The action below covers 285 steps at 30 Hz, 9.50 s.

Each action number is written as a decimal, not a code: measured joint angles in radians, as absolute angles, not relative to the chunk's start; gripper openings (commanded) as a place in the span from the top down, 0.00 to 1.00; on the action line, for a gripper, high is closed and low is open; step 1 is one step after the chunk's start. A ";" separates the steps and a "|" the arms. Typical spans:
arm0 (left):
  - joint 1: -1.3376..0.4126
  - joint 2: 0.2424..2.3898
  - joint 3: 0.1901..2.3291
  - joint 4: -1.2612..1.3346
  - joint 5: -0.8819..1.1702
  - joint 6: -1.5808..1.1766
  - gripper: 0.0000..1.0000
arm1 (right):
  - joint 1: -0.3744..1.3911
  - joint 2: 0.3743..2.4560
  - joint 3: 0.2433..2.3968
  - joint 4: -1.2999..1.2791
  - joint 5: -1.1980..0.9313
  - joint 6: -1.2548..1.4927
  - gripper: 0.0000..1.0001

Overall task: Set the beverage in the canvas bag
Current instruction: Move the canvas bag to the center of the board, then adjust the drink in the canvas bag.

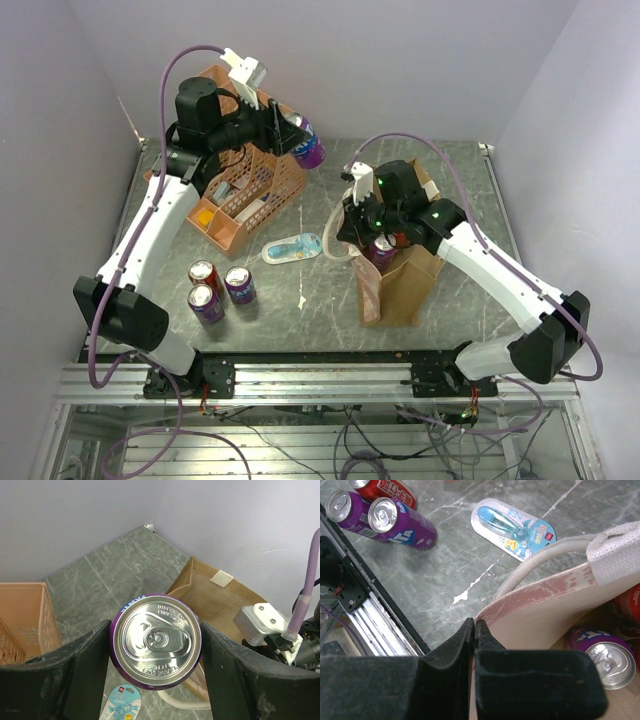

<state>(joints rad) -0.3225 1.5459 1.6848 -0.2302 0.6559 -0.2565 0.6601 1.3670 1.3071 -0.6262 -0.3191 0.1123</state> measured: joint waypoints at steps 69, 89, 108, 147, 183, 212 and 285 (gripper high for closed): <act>-0.344 1.497 1.731 -0.298 0.664 -0.149 0.93 | 0.671 1.188 1.453 -0.601 -0.129 -0.091 0.28; -0.774 1.616 1.786 -0.572 0.762 0.228 0.93 | 0.290 1.093 1.307 -0.694 -0.148 -0.158 0.30; -1.046 1.636 1.695 -0.770 0.849 0.426 0.93 | 0.237 1.045 1.148 -0.604 -0.215 -0.149 0.29; -0.877 1.783 1.621 -0.392 0.670 0.388 0.93 | 0.234 1.079 1.195 -0.656 -0.327 -0.162 0.32; -0.773 1.971 1.852 -0.498 1.040 0.626 0.93 | 0.170 1.288 1.308 -0.625 -0.300 -0.172 0.33; -0.798 2.134 1.987 -0.862 1.185 1.007 0.93 | 0.159 1.249 1.253 -0.578 -0.298 -0.162 0.33; -0.837 2.172 1.830 -0.841 1.177 1.193 0.93 | 0.138 1.219 1.200 -0.573 -0.327 -0.148 0.34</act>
<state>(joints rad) -0.8368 2.1723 1.8297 -0.8413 1.1767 1.1927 0.1383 1.2190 1.1999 -0.5728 -0.3267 -0.1482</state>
